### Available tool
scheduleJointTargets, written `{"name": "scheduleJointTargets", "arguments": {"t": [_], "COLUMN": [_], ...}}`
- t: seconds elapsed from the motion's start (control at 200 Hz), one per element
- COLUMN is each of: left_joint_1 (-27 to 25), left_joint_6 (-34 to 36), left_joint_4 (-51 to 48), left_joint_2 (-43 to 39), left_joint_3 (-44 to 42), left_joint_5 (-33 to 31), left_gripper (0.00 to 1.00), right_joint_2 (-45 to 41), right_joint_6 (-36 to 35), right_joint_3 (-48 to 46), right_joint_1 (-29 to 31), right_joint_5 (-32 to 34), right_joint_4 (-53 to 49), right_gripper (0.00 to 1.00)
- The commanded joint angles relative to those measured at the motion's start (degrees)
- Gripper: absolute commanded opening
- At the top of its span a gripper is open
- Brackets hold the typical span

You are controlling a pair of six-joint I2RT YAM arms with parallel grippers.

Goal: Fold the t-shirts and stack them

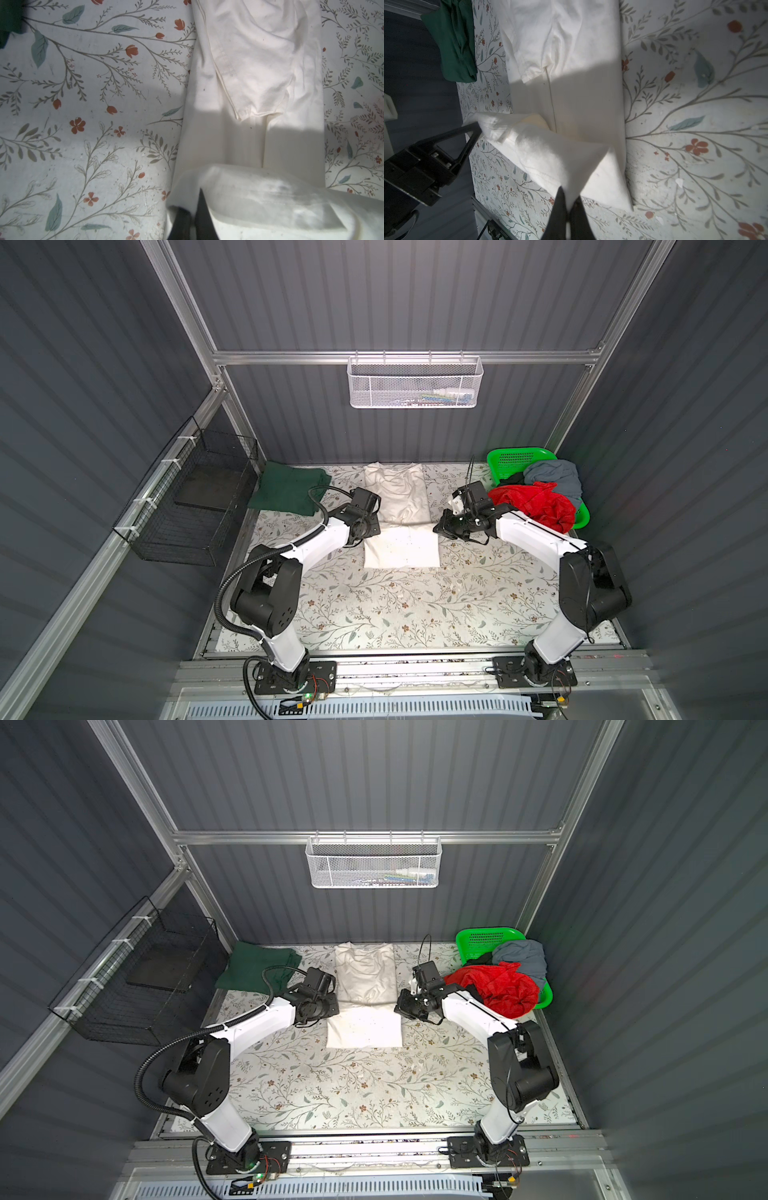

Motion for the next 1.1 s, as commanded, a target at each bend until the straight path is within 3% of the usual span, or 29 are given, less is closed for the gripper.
{"name": "scheduleJointTargets", "arguments": {"t": [0.0,0.165,0.235,0.25,0.3,0.335,0.4,0.465,0.8,1.095], "left_joint_1": [1.3,1.7,1.8,1.8,1.8,1.8,1.8,1.8,1.9,1.9], "left_joint_6": [1.7,3.8,5.1,5.4,6.8,7.3,8.7,9.4,12.9,11.5], "left_joint_4": [-0.3,0.1,-0.5,-0.8,-2.3,-3.7,-5.2,-5.5,-8.0,-5.4], "left_joint_2": [2.0,5.3,6.8,7.1,8.3,8.9,9.3,8.7,12.5,11.9], "left_joint_3": [2.7,5.4,6.9,7.4,9.2,10.6,13.6,14.3,20.5,18.7], "left_joint_5": [0.7,0.6,0.2,0.2,0.1,-0.6,-2.4,-5.4,-14.7,-17.4], "left_gripper": [0.0,0.0,0.0,0.06,0.54,0.78,0.91,1.0,1.0,1.0], "right_joint_2": [3.0,6.0,6.5,6.5,5.6,4.1,0.1,-4.4,-20.0,-24.2], "right_joint_6": [-1.2,-2.6,-4.5,-4.8,-5.4,-5.6,-5.8,-5.9,-9.4,-5.2], "right_joint_3": [2.8,5.3,6.2,6.4,6.1,5.2,2.0,-0.8,-17.0,-23.9], "right_joint_1": [-0.9,-1.9,-2.3,-2.5,-2.7,-3.1,-3.8,-4.8,-5.5,-5.7], "right_joint_5": [-2.8,-2.6,-3.2,-3.3,-2.3,-1.1,1.1,2.9,21.3,18.8], "right_joint_4": [-1.2,-4.3,-5.6,-6.1,-7.0,-6.8,-5.5,-4.8,-7.9,-1.8], "right_gripper": [0.0,0.0,0.43,0.5,0.77,0.89,0.98,0.99,0.99,0.99]}}
